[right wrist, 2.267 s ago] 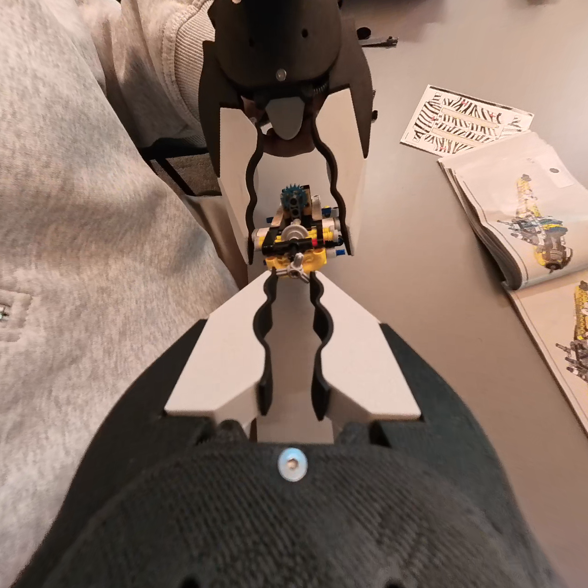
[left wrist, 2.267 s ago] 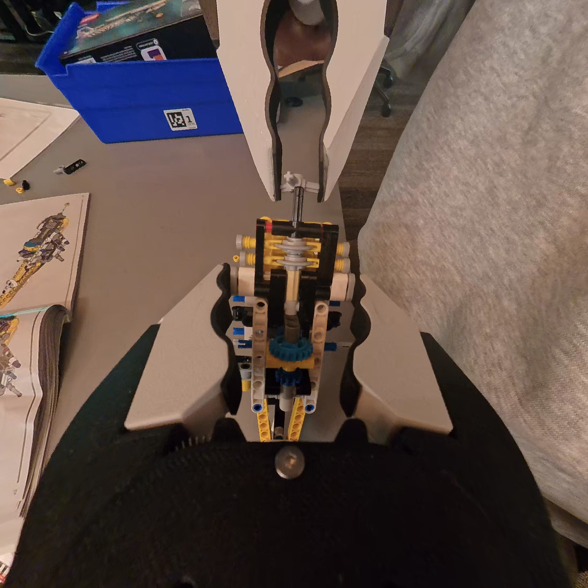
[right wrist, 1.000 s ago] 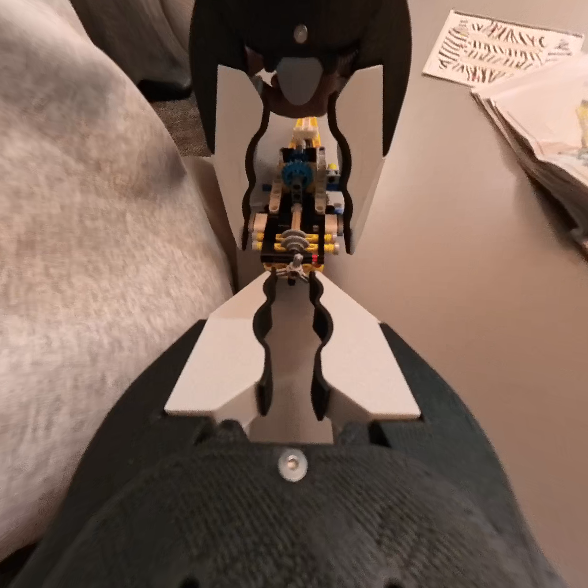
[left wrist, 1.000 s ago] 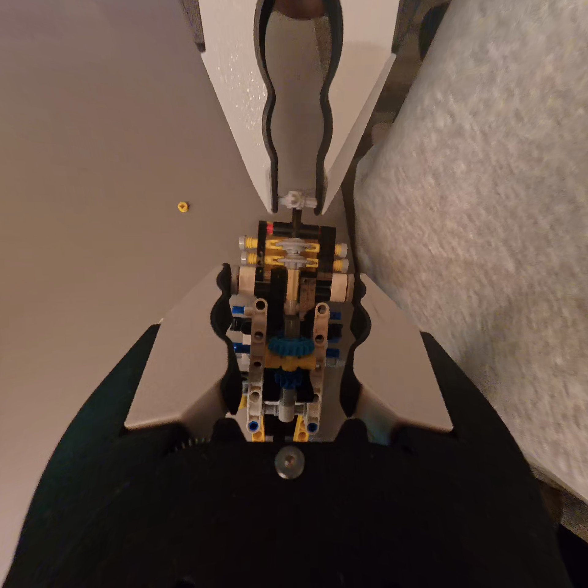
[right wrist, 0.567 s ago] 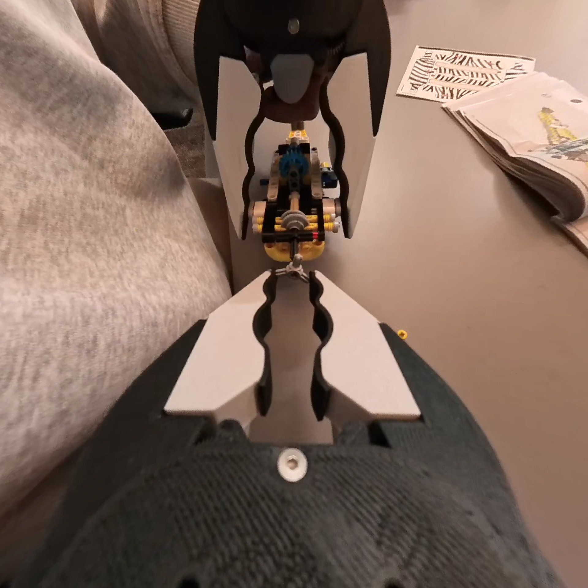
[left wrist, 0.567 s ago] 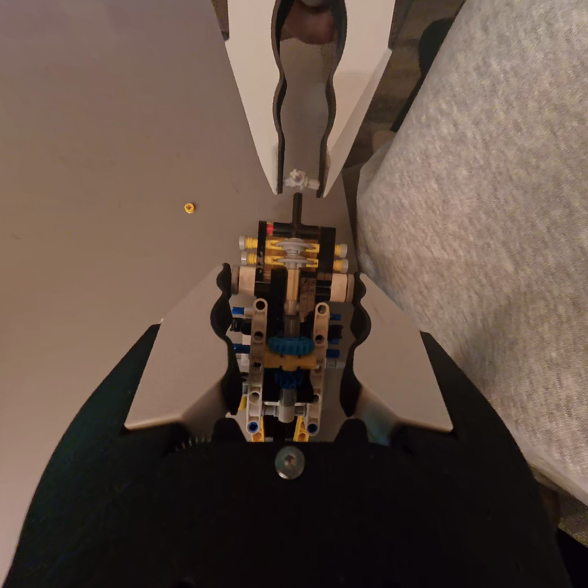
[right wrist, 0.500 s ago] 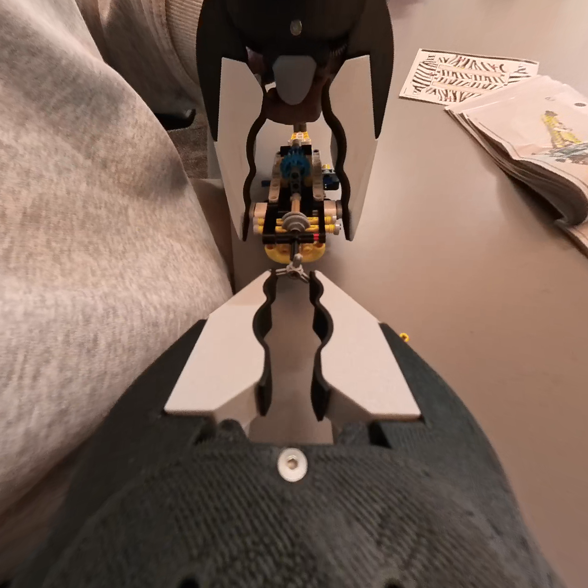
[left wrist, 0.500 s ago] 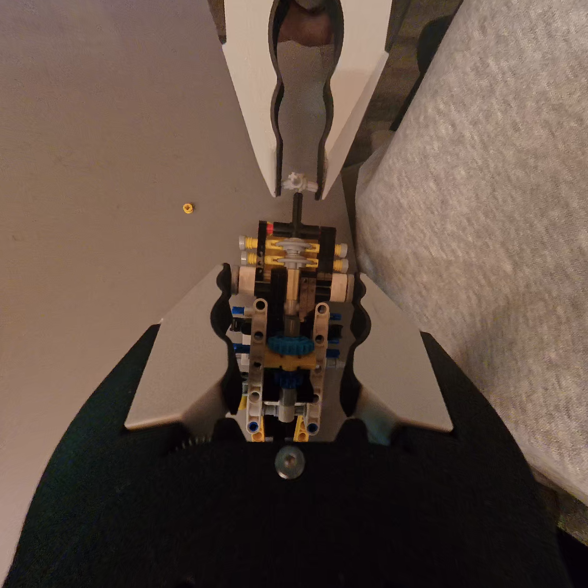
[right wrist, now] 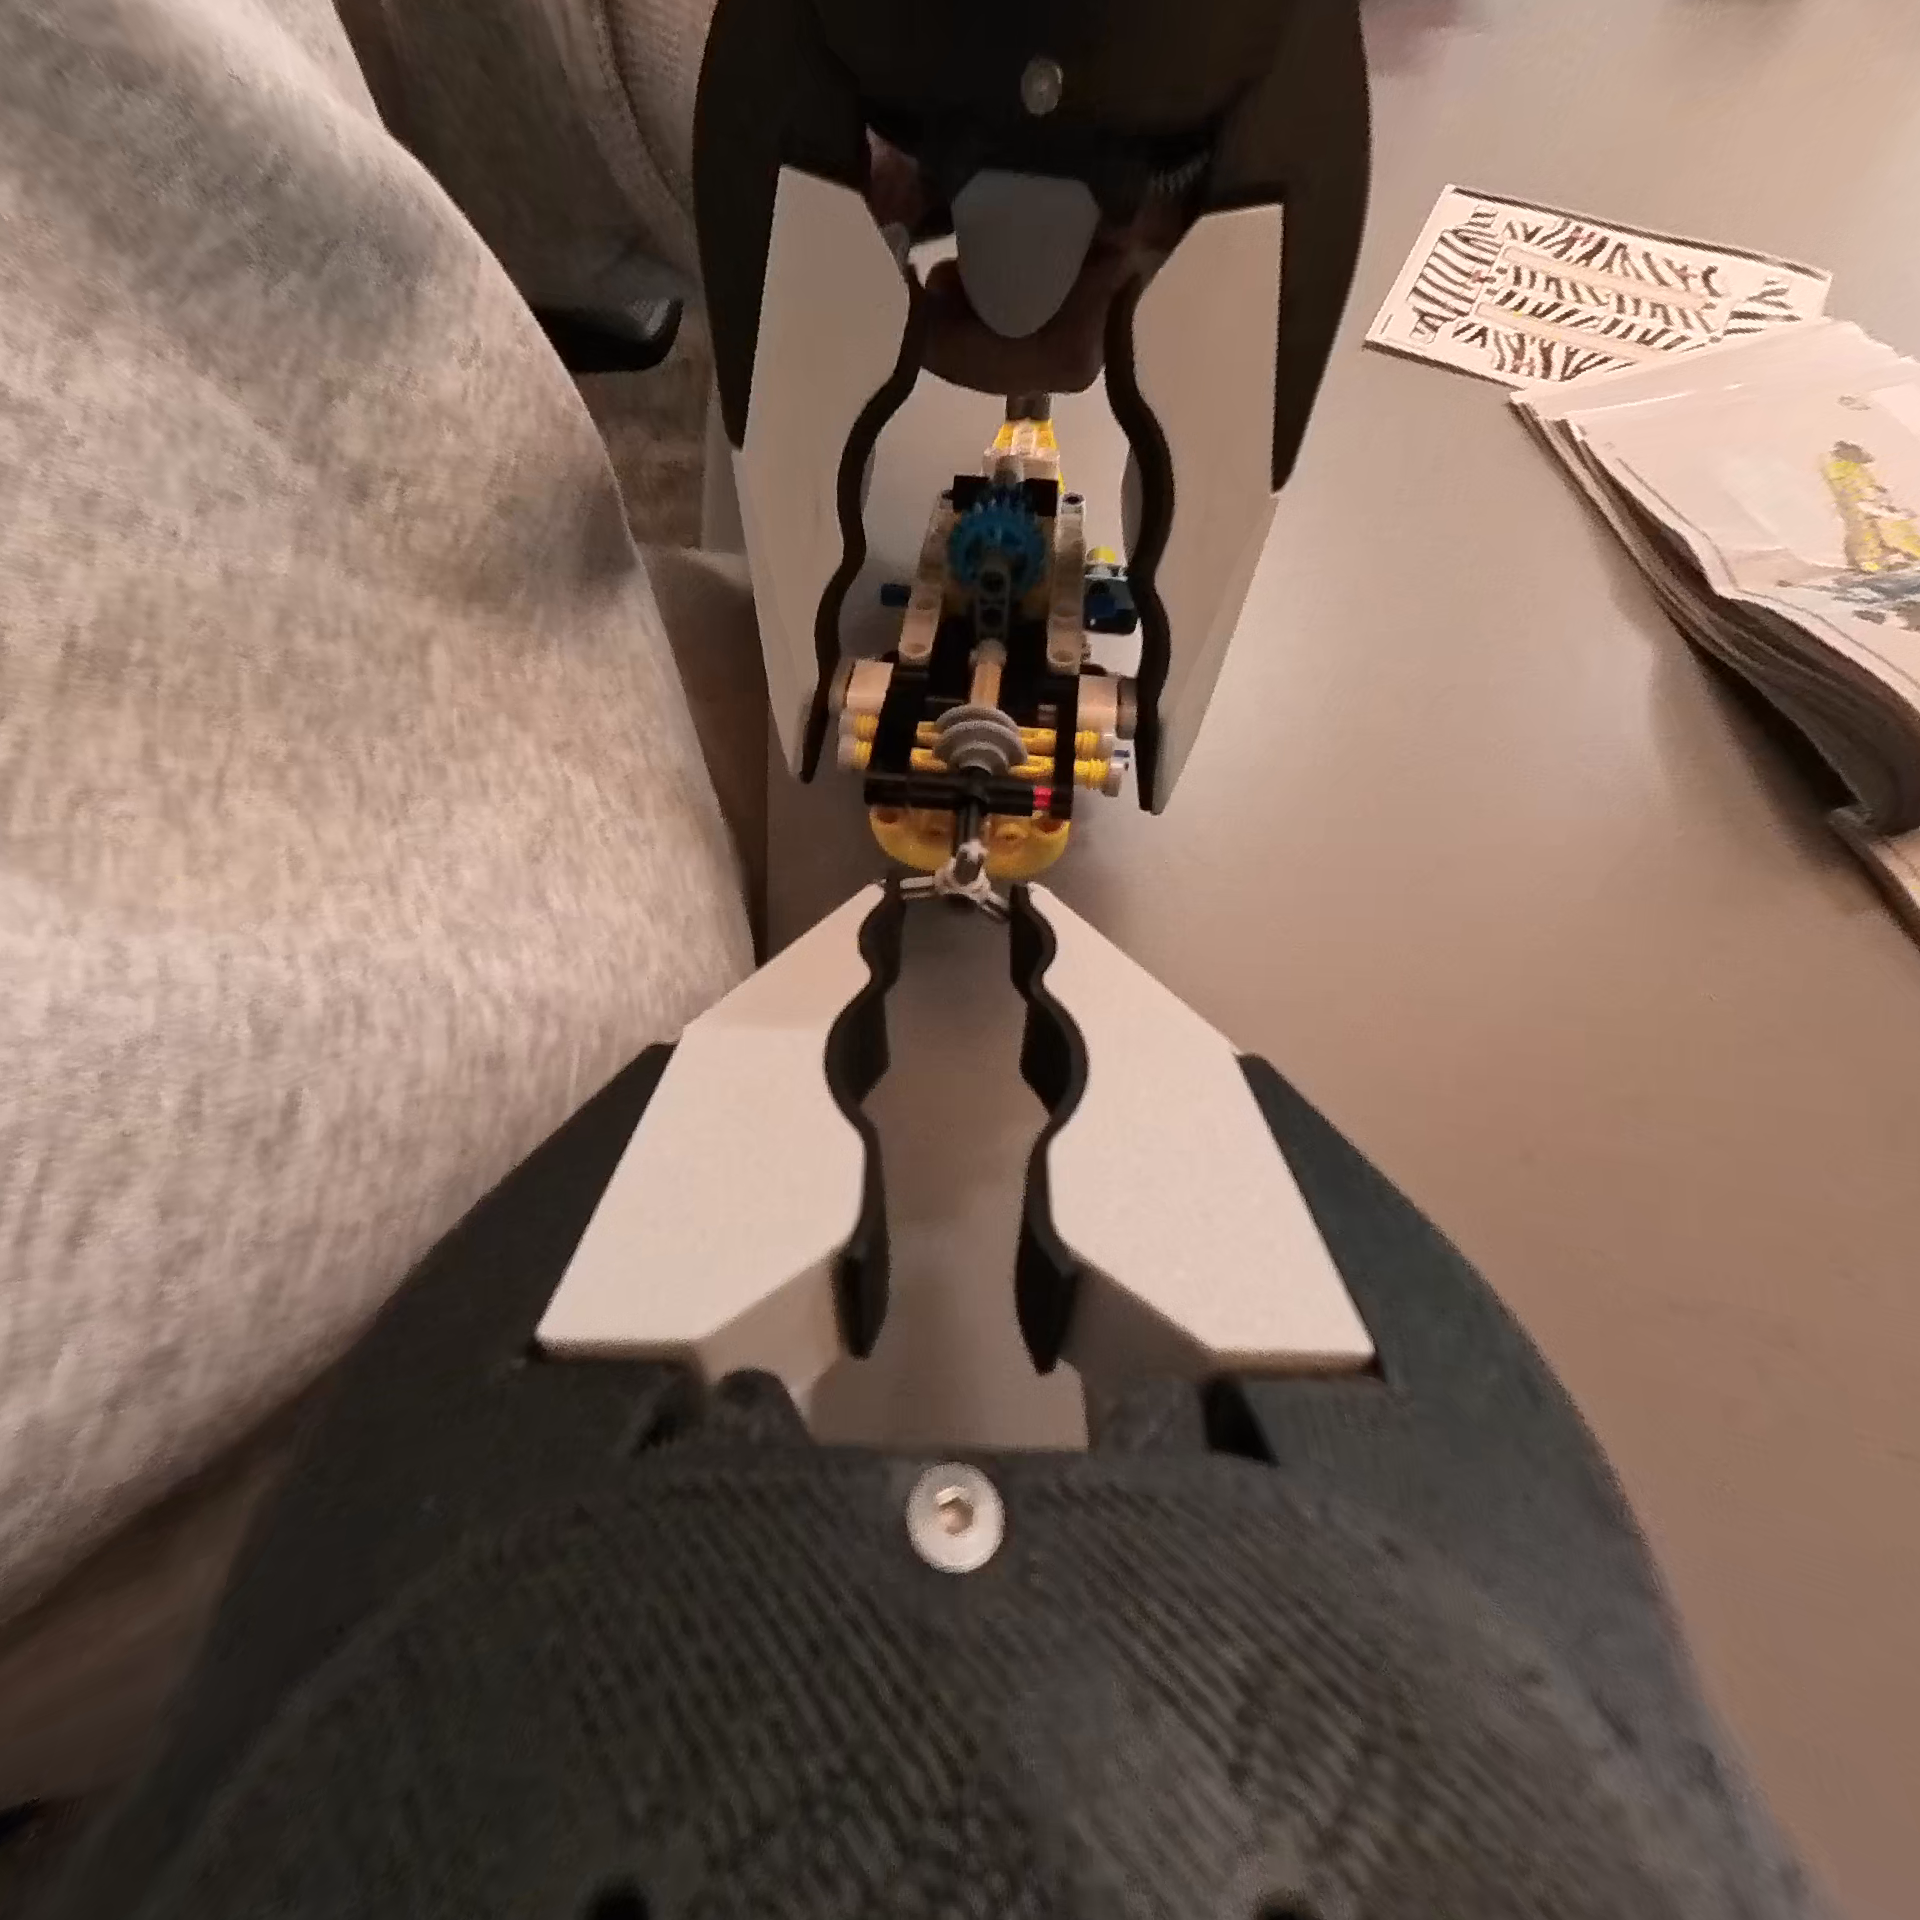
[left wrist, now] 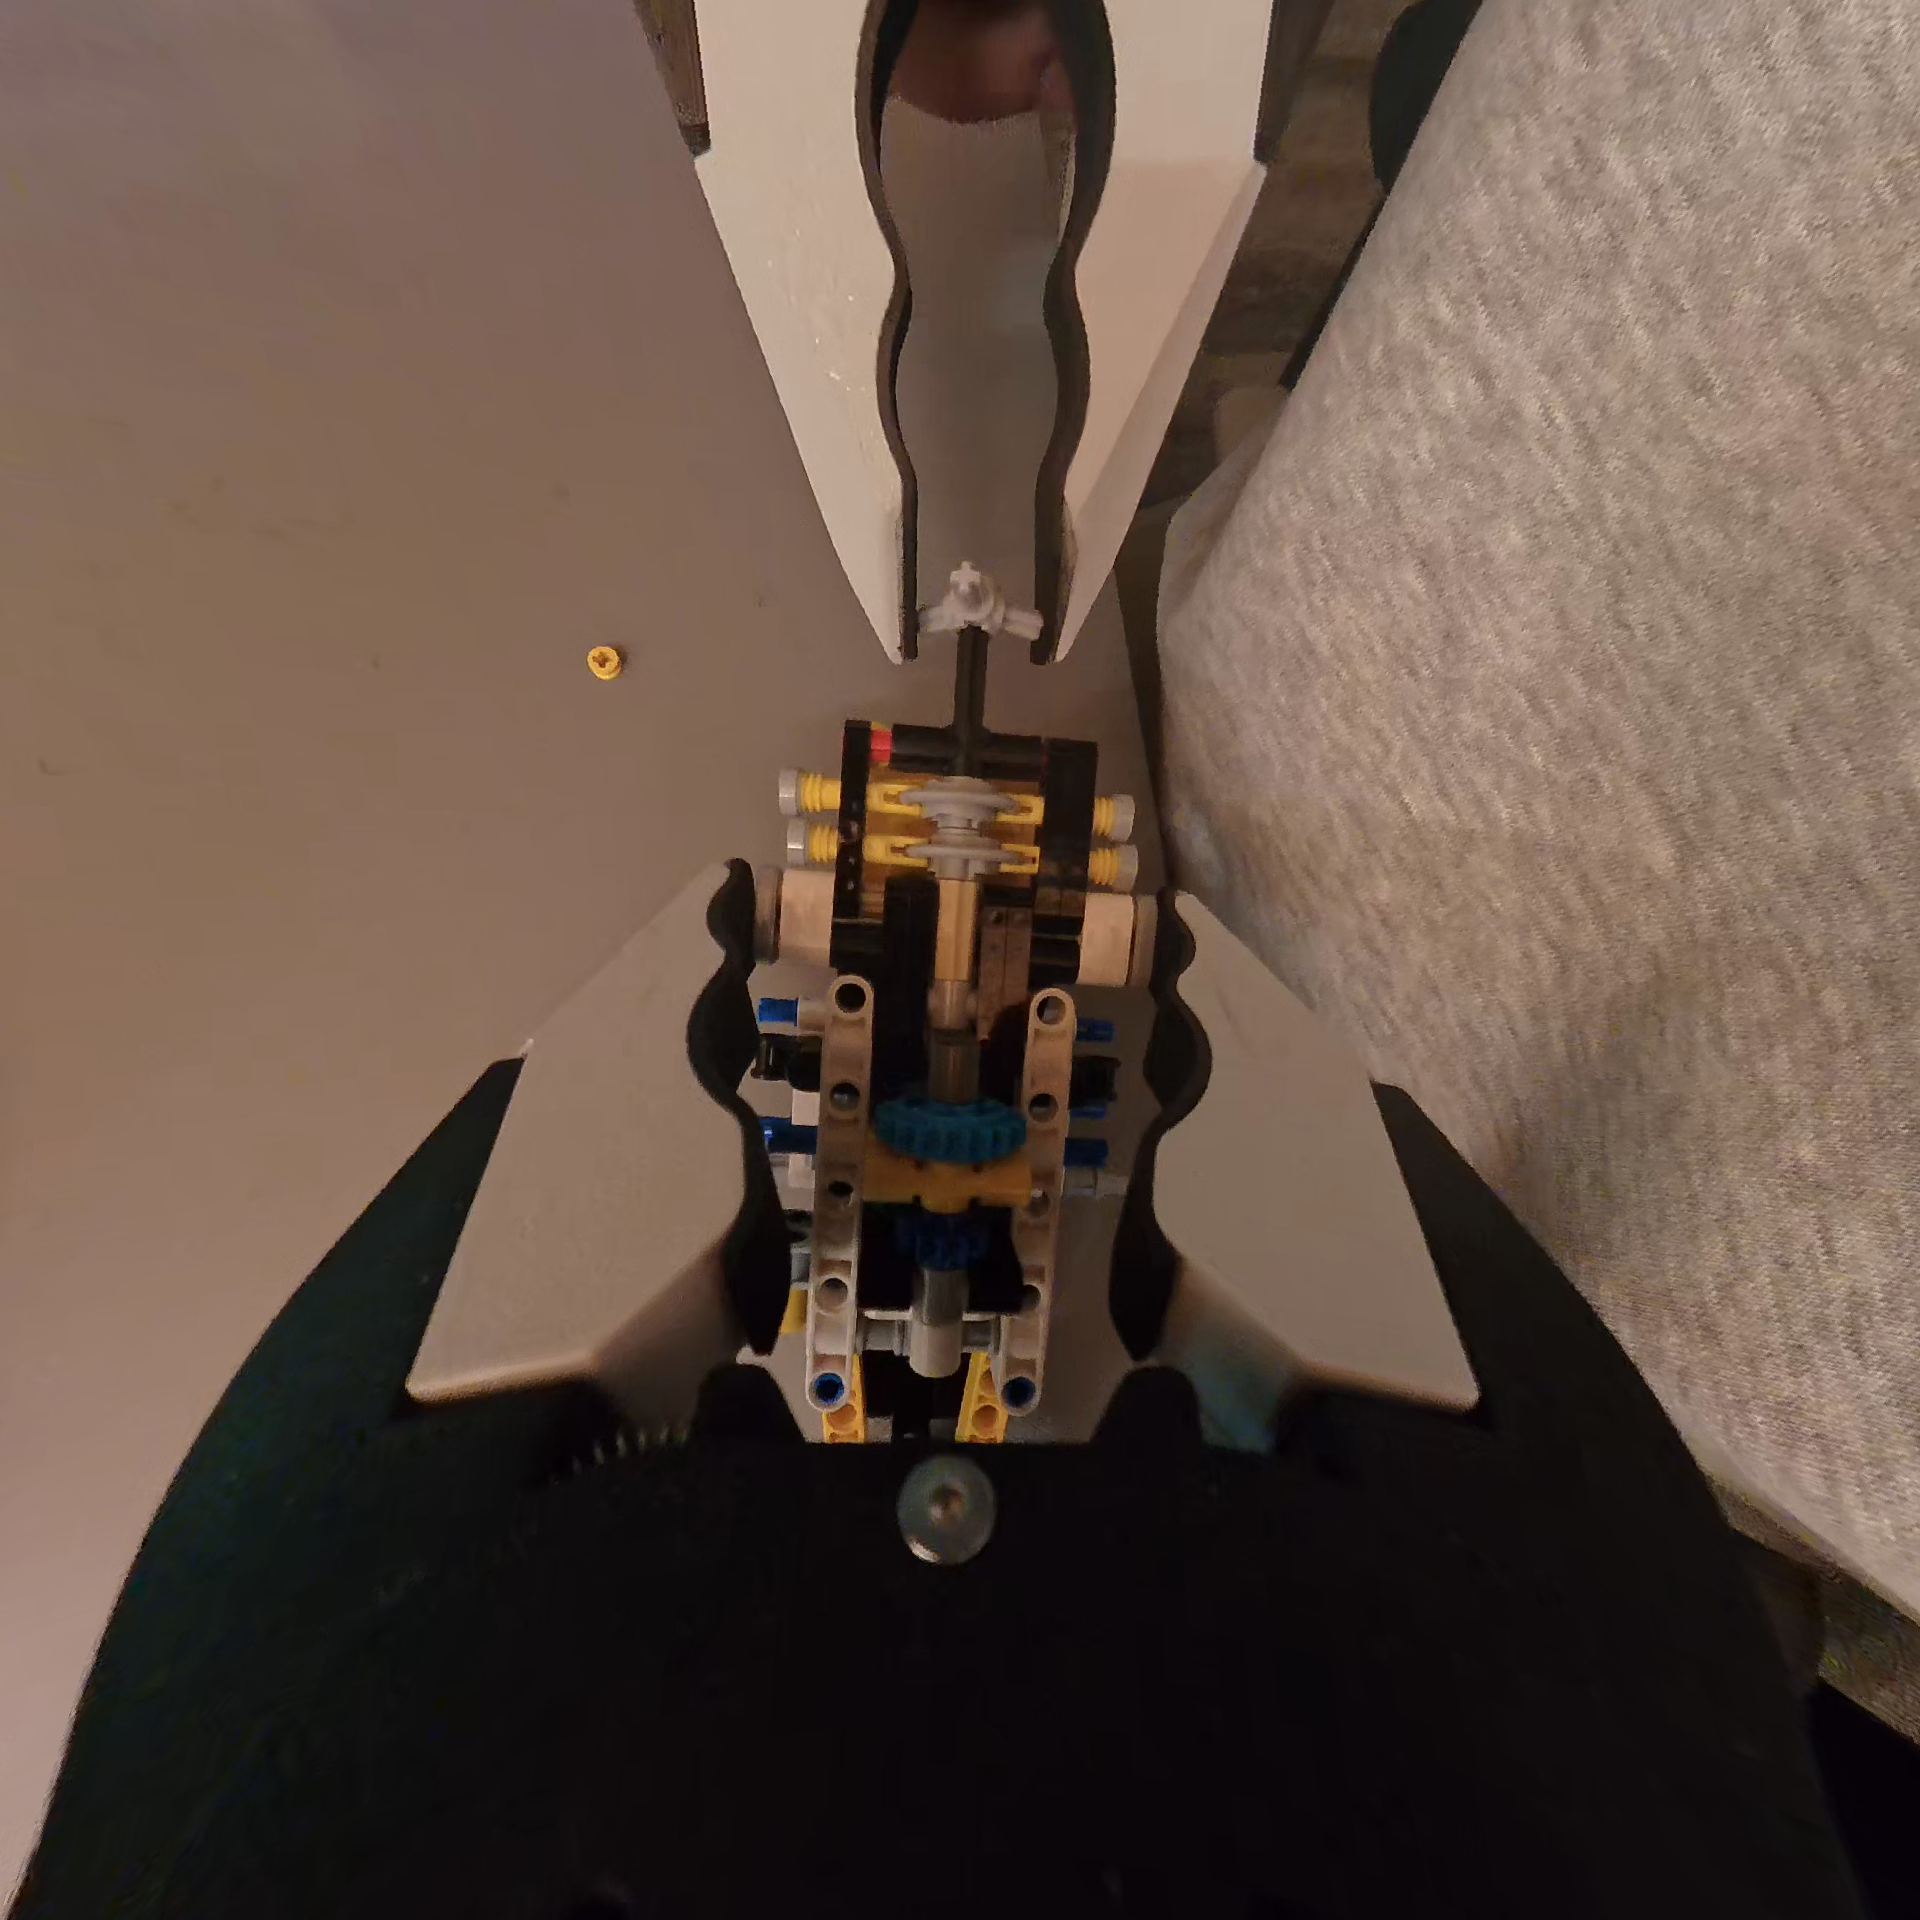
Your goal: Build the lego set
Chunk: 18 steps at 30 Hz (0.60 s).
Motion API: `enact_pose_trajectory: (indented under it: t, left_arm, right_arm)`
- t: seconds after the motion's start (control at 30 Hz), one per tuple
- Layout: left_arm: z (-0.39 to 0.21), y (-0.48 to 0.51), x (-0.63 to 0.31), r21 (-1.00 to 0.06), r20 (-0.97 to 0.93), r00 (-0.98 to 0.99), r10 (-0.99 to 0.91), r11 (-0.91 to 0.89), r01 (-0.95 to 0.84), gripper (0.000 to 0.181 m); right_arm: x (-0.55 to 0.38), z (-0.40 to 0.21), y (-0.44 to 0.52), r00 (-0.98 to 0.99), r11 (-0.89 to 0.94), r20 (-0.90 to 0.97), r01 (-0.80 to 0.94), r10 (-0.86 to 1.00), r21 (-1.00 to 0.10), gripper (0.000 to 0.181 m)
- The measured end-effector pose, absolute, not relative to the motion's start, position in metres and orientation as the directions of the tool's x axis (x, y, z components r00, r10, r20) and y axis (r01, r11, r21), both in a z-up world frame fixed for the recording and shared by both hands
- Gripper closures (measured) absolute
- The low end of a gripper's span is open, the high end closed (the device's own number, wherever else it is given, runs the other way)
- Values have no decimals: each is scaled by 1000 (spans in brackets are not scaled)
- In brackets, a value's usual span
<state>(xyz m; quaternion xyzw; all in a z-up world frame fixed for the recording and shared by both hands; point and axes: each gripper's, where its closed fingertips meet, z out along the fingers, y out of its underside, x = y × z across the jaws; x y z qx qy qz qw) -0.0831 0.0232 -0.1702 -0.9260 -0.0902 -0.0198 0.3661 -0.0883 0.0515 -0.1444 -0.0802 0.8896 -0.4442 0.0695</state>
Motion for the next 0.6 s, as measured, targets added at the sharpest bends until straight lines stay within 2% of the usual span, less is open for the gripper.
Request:
enact_pose_trajectory:
  t: [0.03, 0.37, 0.6]
  left_arm:
    - [-171, 23, -83, -668, 100, 984, 151, -722, 179, 107]
    - [-190, 25, -81, -582, 84, 986, 141, -797, 164, 107]
    - [-198, 28, -80, -559, 88, 987, 135, -813, 161, 107]
  right_arm:
    - [-88, -145, 52, -976, 601, -42, -98, -215, -793, 162]
    - [-86, -171, 56, -958, 713, 25, -229, -285, -663, 162]
    - [-85, -183, 58, -964, 740, -14, -196, -267, -643, 162]
